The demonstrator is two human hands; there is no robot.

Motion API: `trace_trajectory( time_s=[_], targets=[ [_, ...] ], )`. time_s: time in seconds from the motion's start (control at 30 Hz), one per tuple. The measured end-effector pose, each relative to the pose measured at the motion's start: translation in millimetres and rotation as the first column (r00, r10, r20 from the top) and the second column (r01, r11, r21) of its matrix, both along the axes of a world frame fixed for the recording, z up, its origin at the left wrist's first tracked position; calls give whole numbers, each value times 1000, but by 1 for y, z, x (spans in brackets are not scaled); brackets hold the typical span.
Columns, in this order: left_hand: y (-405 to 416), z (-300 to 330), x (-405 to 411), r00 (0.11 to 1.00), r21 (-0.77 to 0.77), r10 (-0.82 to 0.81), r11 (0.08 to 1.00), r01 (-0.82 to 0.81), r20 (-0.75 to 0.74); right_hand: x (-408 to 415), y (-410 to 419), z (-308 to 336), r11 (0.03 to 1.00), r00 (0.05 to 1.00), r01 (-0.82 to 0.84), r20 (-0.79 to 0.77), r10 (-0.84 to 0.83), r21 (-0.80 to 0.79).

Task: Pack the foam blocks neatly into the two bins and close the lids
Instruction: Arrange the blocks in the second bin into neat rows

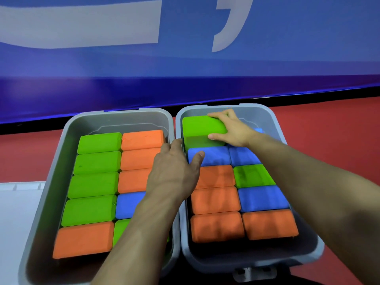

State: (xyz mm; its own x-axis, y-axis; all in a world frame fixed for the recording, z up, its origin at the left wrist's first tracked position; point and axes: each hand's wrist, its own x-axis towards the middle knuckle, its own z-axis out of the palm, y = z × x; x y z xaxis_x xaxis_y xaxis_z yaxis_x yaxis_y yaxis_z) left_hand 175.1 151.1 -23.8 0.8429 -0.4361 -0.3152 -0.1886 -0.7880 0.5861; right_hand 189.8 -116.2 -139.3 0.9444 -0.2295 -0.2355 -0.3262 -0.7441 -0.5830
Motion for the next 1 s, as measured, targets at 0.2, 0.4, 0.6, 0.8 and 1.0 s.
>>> trace_trajectory(
  time_s=[0.2, 0.4, 0.6, 0.8, 1.0],
  targets=[
    [-2, -2, 0, 1000, -4, 10, 1000, -10, -10, 0, 13, -53, 993, 994, 73, -76, -80, -94],
    [-3, -5, 1, 1000, 16, 13, 1000, -13, -8, -5, 17, -77, 976, 980, 118, -134, -144, -183],
    [-1, -12, 3, 1000, 40, 26, 999, -26, -4, -3, 19, -85, 956, 970, 101, -187, -157, -276],
    [0, -14, 6, 999, 31, 36, 999, -36, 17, -1, 13, -84, 943, 961, 70, -232, -151, -324],
    [-1, -15, 6, 1000, 27, 11, 1000, -12, 23, 1, 16, -76, 950, 951, 69, -266, -155, -306]
  ],
)
